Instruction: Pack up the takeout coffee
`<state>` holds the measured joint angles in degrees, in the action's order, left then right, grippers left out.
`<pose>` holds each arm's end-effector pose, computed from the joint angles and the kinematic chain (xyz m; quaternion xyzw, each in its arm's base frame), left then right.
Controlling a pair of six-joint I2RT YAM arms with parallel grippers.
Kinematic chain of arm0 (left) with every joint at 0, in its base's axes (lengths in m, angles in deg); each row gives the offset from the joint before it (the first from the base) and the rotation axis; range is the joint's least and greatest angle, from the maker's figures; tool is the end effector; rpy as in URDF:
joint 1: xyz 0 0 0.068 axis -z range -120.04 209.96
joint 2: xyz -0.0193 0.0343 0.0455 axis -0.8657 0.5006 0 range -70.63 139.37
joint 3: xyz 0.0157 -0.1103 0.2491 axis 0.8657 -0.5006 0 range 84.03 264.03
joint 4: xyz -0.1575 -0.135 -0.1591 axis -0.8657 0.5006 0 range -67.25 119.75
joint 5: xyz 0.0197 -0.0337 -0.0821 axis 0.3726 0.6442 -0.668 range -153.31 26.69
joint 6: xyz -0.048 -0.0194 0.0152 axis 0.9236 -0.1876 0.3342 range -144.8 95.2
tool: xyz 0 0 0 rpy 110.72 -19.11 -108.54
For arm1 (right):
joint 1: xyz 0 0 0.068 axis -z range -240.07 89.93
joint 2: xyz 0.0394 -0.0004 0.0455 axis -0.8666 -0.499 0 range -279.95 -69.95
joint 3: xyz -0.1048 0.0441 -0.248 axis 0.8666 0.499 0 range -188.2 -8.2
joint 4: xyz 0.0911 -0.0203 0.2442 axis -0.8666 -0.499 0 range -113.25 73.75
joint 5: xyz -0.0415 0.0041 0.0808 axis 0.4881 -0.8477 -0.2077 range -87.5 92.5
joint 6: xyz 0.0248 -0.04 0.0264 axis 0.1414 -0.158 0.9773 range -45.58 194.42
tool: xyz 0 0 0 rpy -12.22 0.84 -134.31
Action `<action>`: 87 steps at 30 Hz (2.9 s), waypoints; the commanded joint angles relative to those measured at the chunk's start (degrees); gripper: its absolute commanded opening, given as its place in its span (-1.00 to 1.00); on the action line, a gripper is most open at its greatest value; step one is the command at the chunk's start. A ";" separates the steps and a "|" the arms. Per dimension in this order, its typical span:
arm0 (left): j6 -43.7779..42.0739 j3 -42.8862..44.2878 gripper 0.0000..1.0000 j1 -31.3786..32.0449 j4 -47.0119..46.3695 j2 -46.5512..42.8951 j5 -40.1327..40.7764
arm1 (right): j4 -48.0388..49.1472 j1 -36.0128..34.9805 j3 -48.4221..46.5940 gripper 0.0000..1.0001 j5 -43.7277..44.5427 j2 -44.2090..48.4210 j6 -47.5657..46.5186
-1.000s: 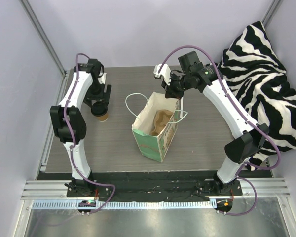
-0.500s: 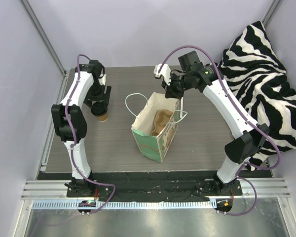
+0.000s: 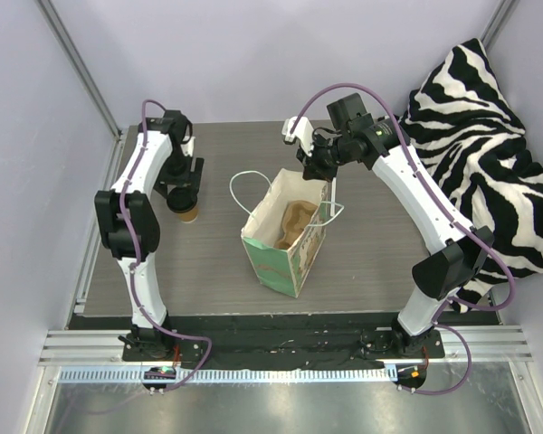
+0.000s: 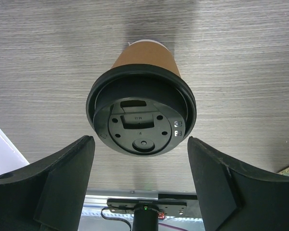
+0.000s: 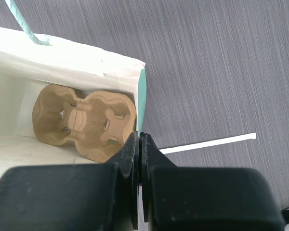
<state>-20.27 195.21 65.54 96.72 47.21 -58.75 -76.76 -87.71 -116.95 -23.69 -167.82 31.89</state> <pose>0.4097 -0.0372 0.2702 0.0058 0.9959 0.0323 0.0848 0.3063 0.1782 0.3995 -0.5895 0.7031 0.1674 0.3608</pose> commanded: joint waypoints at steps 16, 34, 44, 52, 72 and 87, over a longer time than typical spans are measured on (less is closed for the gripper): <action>0.39 -1.57 0.46 -0.40 -2.43 2.74 -0.34 | 0.66 0.04 -1.47 -0.98 -0.87 1.89 0.07; -2.60 -7.64 -0.13 -0.49 -7.88 -2.96 -3.49 | 3.64 -0.05 0.47 -0.98 -0.96 3.56 2.26; -6.81 5.33 -0.53 -0.05 -7.01 -13.07 -12.72 | 11.46 -0.05 8.81 -0.98 0.26 9.44 8.50; -12.01 33.20 -0.73 5.31 4.16 -11.84 -26.79 | 19.99 0.04 14.35 -0.98 3.95 14.02 13.69; -12.88 28.92 -1.00 27.71 3.53 -26.09 -34.97 | 19.90 0.04 13.48 -0.99 14.77 13.05 28.44; -16.14 14.35 -1.00 42.23 1.09 -25.38 -13.62 | 23.94 0.04 18.48 -0.99 15.13 20.42 39.62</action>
<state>-34.82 215.12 106.44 99.63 22.67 -80.94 -57.90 -87.71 -100.62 -7.63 -153.96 67.87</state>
